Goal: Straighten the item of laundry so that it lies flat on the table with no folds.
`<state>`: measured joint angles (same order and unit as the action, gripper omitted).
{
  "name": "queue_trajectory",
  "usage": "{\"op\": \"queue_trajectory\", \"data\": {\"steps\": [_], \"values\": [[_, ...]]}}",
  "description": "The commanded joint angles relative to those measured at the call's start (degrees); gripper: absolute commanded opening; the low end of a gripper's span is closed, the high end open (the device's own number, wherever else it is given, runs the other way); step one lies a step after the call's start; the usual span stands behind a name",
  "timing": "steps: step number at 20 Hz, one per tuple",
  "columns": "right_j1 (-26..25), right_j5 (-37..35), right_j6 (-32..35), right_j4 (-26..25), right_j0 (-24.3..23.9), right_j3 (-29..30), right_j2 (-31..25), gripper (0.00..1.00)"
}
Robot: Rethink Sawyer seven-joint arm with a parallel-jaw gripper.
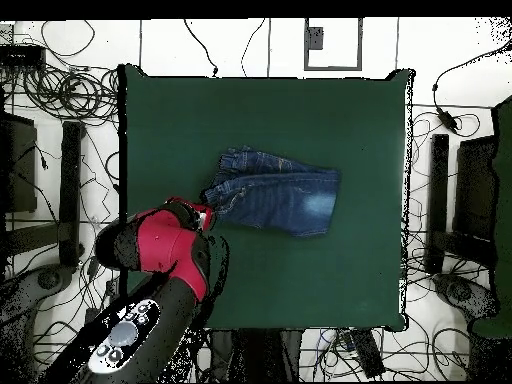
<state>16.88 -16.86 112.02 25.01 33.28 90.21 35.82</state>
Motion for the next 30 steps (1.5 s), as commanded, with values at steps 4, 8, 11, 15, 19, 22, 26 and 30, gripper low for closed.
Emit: {"op": "queue_trajectory", "data": {"steps": [4, 8, 11, 15, 19, 22, 26, 30], "values": [[10.4, -16.67, 14.9, 2.79, 0.37, 5.51, -5.64, 0.0], [10.71, -18.96, 19.23, 3.58, 2.53, 4.81, -2.78, 0.0], [12.19, -21.8, 19.78, 3.4, 3.01, 4.3, -1.99, 0.0], [14.5, -26.72, 21.09, 2.99, 4.35, 3.15, -0.26, 0.0], [15.85, -28.83, 23.18, 2.98, 5.68, 2.25, 1.0, 0.0], [16.92, -30.32, 24.85, 2.81, 6.66, 1.25, 1.97, 0.0], [19.18, -34.11, 26.22, 2.04, 7.44, 0.57, 2.21, 0.0], [22.03, -36.59, 25.54, 1.41, 6.34, 0.21, 1.39, 0.0]]}}
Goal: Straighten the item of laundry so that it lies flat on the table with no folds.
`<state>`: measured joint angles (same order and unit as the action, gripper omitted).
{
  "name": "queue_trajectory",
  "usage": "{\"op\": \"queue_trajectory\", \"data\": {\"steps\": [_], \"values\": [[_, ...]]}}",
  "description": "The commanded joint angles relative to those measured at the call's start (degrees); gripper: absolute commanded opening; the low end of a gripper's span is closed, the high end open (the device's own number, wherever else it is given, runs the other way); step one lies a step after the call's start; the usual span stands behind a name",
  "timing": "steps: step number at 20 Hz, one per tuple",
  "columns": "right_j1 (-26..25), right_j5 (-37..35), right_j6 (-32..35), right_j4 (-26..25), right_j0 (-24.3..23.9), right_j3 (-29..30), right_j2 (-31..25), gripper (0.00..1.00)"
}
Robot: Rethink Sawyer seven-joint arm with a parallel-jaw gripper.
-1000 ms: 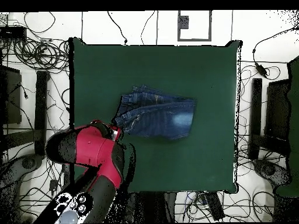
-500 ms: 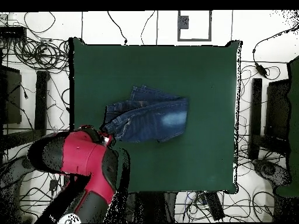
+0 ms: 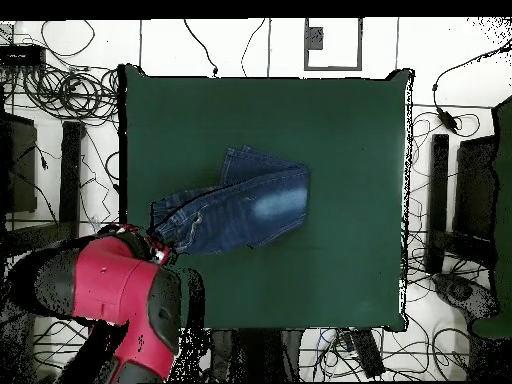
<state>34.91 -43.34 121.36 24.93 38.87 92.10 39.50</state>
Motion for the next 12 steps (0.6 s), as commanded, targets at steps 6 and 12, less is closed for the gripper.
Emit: {"op": "queue_trajectory", "data": {"steps": [6, 12], "values": [[9.05, -9.44, 7.06, -0.17, -5.91, 2.08, -5.04, 0.0], [14.53, -12.25, -4.04, -4.73, -15.12, 3.28, -5.86, 0.0]]}}
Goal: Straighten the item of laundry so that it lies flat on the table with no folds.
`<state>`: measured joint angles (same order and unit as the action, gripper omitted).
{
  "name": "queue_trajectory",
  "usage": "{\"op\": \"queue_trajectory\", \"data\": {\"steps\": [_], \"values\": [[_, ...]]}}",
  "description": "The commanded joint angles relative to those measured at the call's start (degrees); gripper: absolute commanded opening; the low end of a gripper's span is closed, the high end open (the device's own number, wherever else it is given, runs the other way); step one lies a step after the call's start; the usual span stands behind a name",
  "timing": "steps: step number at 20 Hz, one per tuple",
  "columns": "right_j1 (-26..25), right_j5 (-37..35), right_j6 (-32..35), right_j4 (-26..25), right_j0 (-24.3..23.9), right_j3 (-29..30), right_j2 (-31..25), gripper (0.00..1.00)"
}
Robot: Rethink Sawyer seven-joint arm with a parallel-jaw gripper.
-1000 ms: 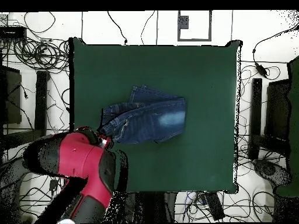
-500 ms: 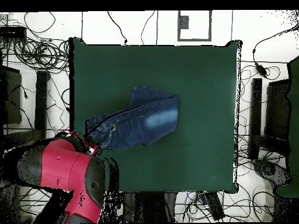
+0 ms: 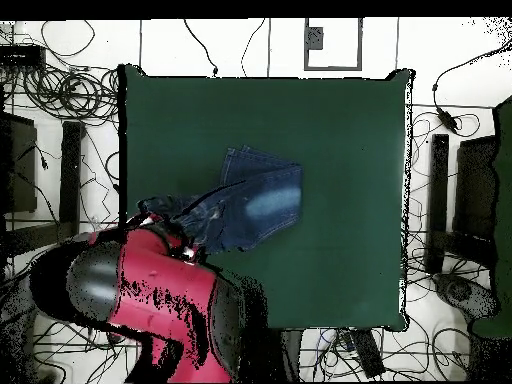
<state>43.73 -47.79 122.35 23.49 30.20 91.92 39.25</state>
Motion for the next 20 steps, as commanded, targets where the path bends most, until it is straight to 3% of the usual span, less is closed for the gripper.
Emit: {"op": "queue_trajectory", "data": {"steps": [1, 9, 20], "values": [[6.46, -8.93, -6.21, -4.14, -7.75, 2.97, -5.83, 0.0], [10.76, -19.46, -11.54, -10.72, -16.97, -4.28, -8.67, 0.0], [14.18, -21.66, -12.01, -16.52, -20.8, -6.06, -12.44, 0.0]]}}
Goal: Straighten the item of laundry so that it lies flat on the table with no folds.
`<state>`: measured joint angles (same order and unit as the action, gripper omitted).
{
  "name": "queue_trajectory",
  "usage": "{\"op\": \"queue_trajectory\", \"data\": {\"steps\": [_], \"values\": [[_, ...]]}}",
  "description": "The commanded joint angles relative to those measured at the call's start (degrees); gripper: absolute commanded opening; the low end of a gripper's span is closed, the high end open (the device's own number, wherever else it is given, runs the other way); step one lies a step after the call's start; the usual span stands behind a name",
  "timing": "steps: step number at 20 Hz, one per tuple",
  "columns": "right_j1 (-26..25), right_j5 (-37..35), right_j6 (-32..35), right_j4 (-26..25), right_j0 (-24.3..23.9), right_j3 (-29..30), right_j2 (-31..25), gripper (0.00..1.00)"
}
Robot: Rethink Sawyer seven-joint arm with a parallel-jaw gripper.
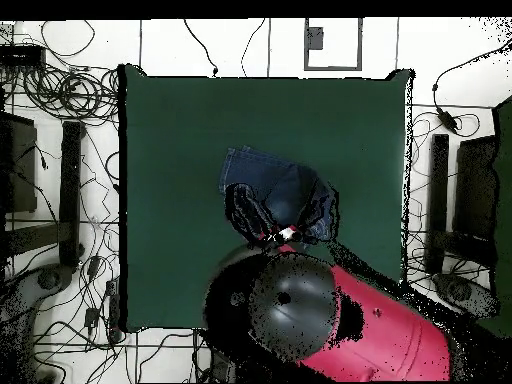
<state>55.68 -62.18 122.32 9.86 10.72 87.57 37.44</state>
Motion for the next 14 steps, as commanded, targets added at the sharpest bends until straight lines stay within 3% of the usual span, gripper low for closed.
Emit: {"op": "queue_trajectory", "data": {"steps": [1, 14], "values": [[2.5, -7.37, -13.1, -3.12, -2.31, -1.79, -11.27, 0.0], [4.79, -10.19, -29.12, -10.35, -19.26, -7.15, -20.25, 0.0]]}}
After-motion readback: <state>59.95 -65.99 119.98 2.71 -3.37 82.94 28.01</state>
